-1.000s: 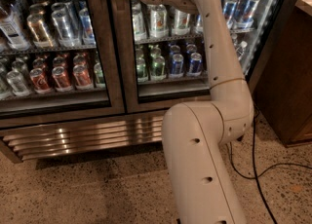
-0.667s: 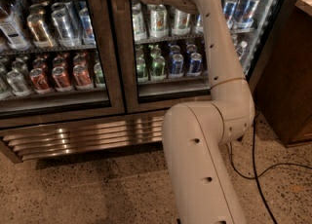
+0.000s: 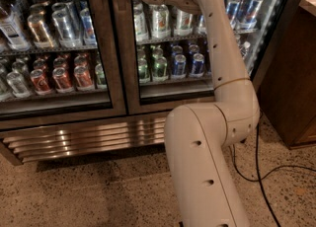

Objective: Open right fridge door

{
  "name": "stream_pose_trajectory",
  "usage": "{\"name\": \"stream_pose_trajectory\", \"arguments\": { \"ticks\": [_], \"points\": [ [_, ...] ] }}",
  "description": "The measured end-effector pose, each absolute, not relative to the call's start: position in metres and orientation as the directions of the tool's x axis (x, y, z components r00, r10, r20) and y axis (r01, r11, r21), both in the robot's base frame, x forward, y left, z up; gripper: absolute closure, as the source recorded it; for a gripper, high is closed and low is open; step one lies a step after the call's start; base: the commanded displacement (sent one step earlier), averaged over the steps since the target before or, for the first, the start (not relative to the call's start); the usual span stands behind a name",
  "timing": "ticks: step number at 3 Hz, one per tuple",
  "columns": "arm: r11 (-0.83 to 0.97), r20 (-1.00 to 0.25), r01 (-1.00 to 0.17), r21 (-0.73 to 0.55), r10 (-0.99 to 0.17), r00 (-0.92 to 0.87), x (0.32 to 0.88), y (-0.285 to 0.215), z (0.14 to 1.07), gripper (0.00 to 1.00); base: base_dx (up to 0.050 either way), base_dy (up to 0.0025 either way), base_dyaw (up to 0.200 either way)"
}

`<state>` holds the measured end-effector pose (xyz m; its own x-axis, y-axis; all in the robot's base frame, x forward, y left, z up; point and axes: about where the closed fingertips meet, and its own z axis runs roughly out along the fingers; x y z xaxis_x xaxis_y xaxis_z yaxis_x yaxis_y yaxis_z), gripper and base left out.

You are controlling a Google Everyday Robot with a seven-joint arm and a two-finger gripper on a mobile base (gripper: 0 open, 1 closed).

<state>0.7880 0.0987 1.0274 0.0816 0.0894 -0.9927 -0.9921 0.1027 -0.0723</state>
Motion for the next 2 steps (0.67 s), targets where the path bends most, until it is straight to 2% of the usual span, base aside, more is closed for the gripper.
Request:
{"name": "stream_pose_trajectory", "arguments": {
  "ticks": [1,2],
  "points": [
    [0.103,-0.993,-0.992,-0.072,0.089,0.082,0.793,0.0977,1.0294,0.82,0.0,0.0,0.0],
    [0.103,-0.993,-0.992,-0.072,0.09,0.082,0.7928,0.0978,1.0289,0.59,0.0,0.0,0.0]
  ]
}}
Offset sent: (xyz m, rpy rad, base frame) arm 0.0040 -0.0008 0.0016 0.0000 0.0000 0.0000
